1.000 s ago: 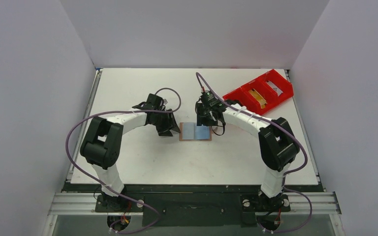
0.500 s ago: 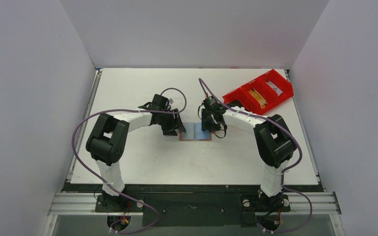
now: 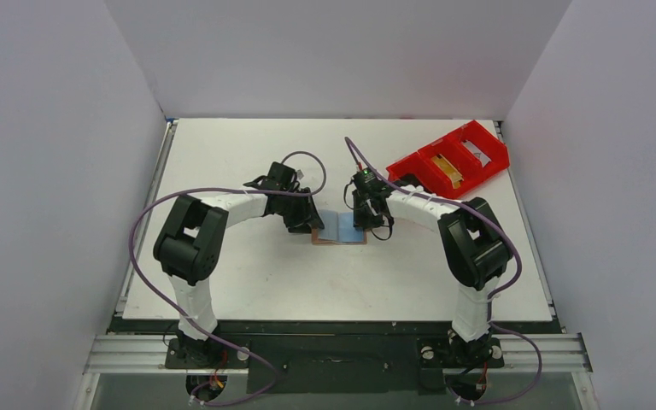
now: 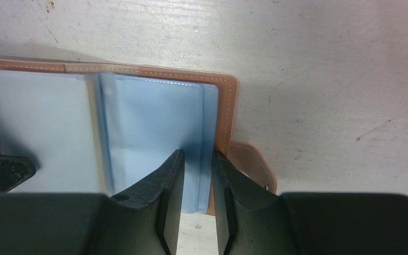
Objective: Take the credit cards out of the card holder
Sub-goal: Close the card holder at the center of the board.
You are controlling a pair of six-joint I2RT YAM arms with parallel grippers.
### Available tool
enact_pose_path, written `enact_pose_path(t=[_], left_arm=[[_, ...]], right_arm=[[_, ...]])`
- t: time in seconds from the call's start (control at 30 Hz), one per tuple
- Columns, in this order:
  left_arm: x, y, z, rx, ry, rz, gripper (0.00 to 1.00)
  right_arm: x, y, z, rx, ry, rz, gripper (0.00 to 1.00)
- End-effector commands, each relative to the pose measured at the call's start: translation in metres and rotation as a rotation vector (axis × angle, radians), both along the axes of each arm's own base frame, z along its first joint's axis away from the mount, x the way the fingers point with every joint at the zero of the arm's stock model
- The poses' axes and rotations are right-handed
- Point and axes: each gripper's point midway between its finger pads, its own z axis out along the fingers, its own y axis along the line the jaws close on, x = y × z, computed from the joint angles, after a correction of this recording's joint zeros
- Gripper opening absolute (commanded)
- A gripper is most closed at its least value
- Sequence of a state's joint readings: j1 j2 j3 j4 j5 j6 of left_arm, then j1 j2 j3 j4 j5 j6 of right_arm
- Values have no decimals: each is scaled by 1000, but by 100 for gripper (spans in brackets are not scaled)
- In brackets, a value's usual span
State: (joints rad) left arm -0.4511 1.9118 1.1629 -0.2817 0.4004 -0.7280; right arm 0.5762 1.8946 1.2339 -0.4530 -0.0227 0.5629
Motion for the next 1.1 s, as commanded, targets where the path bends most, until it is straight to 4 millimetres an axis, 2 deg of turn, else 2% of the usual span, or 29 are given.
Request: enact_pose_path(t=[0.0,0.13,0.33,0.53,0.73,0.83,0.93,1.03,1.07], left_arm=[[15,-19,43,-110,-89,1,40],[17,-23,66,-148,-120,6,38],[17,-25,84,-182,-143,0,38],[20,-34,84,-220,-145,-19,38],[25,-46,90,-238,-161,-37,42],[29,-50,87,-224,-156,-40,43],[30,-51,78,-194,-135,-25,44],[35,-50,69,-161,-120,3,45],[35,-49,66,-150,-113,14,45]], right_arm=[[-4,9,-21,18,30,11,22],[-4,14,-22,25,36,19,21],[-4,20,-23,36,42,26,21],[-4,32,-24,78,56,36,20],[-4,55,-17,193,69,58,20],[-3,64,-11,241,64,65,20],[2,64,3,273,32,52,20],[10,55,15,309,7,19,21],[13,56,25,336,-10,13,21]])
